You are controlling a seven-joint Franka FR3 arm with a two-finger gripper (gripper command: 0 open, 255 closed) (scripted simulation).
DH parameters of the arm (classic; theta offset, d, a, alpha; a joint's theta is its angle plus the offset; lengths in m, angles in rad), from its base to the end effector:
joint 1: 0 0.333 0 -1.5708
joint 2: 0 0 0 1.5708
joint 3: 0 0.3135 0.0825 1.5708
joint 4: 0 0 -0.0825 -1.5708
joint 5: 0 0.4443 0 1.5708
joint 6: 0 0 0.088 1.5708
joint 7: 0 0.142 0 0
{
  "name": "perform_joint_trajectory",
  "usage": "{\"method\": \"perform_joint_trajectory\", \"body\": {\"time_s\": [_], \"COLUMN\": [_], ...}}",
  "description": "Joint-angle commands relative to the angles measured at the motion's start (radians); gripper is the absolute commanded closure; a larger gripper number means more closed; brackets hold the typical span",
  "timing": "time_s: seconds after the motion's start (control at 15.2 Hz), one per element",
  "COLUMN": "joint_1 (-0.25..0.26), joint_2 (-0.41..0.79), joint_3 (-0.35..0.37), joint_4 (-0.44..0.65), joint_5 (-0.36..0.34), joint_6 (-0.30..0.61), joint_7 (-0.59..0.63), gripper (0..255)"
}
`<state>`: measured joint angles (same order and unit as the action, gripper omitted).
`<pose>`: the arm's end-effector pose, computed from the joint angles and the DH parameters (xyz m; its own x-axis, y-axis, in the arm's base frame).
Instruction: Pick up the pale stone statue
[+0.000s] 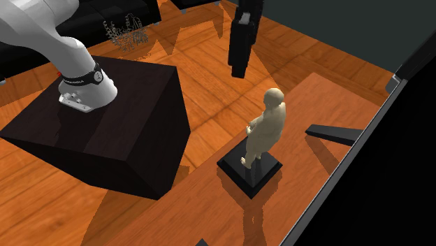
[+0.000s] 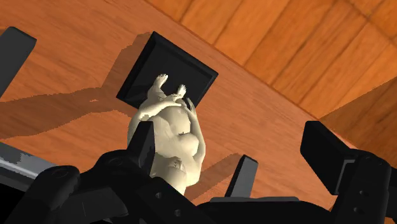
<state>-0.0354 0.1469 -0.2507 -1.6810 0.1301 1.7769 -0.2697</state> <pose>0.6379 -0.1649 0.4549 0.9988 -0.0432 -0.0216 -0.0451 -0.9941 -0.0989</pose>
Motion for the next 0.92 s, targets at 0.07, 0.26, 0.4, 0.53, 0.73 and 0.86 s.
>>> {"method": "perform_joint_trajectory", "body": {"time_s": [0.07,0.26,0.4,0.53,0.73,0.86], "joint_1": [-0.026,-0.062,-0.064,-0.062,-0.059,-0.058], "joint_2": [0.132,0.277,0.285,0.284,0.284,0.285], "joint_3": [-0.008,-0.008,-0.007,-0.006,-0.005,-0.005], "joint_4": [0.167,0.365,0.363,0.334,0.294,0.275], "joint_5": [0.026,0.053,0.054,0.054,0.055,0.056], "joint_6": [-0.039,-0.096,-0.086,-0.058,-0.019,0.002], "joint_7": [-0.033,-0.056,-0.058,-0.061,-0.065,-0.067], "gripper": [0,0,0,0,0,0]}}
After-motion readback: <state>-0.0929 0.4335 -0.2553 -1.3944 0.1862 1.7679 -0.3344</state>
